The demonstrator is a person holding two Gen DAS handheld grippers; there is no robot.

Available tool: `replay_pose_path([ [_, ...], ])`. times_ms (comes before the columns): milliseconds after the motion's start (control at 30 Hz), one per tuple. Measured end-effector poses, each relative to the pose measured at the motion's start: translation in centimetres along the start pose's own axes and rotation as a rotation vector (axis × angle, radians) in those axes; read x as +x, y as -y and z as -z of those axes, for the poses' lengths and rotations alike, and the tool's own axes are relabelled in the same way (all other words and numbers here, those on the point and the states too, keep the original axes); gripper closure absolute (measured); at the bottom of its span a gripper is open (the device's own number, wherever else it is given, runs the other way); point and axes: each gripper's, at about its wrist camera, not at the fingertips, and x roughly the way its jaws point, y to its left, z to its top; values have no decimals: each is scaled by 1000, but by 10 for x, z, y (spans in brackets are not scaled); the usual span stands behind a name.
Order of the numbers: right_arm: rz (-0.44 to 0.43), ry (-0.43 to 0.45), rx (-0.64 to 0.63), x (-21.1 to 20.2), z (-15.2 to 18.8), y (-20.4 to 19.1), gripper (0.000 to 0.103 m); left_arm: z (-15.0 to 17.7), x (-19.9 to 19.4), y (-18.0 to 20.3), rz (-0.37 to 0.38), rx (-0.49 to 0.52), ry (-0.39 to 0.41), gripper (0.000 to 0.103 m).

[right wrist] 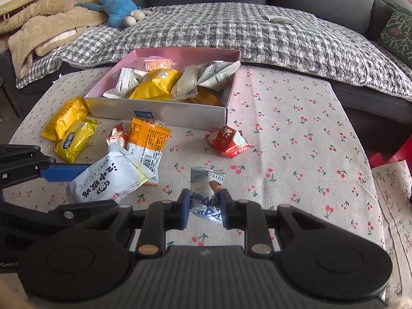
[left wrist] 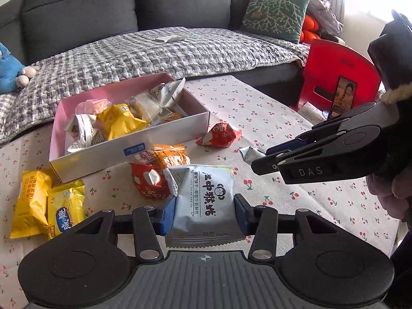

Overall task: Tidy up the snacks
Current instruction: 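Carry both snacks over the box and open both tools inside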

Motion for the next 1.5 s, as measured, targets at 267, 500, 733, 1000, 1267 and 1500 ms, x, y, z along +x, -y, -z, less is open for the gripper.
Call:
replay_pose_path([
  [267, -22, 55, 43, 12, -39, 1, 82, -22, -8, -34, -77, -79, 41, 57],
  [500, -87, 102, 88, 31, -68, 4, 82, -53, 11, -76, -143, -162, 41, 57],
  [733, -111, 128, 125, 52, -83, 14, 81, -89, 42, -102, -181, -189, 51, 57],
  [1000, -146, 135, 201, 67, -88, 36, 81, -122, 89, -111, -198, -199, 57, 57],
  [1267, -176, 138, 256, 72, -88, 47, 69, -135, 120, -114, -232, -236, 96, 48],
  [1500, -163, 136, 253, 69, -87, 47, 59, -131, 114, -117, -246, -247, 107, 31],
])
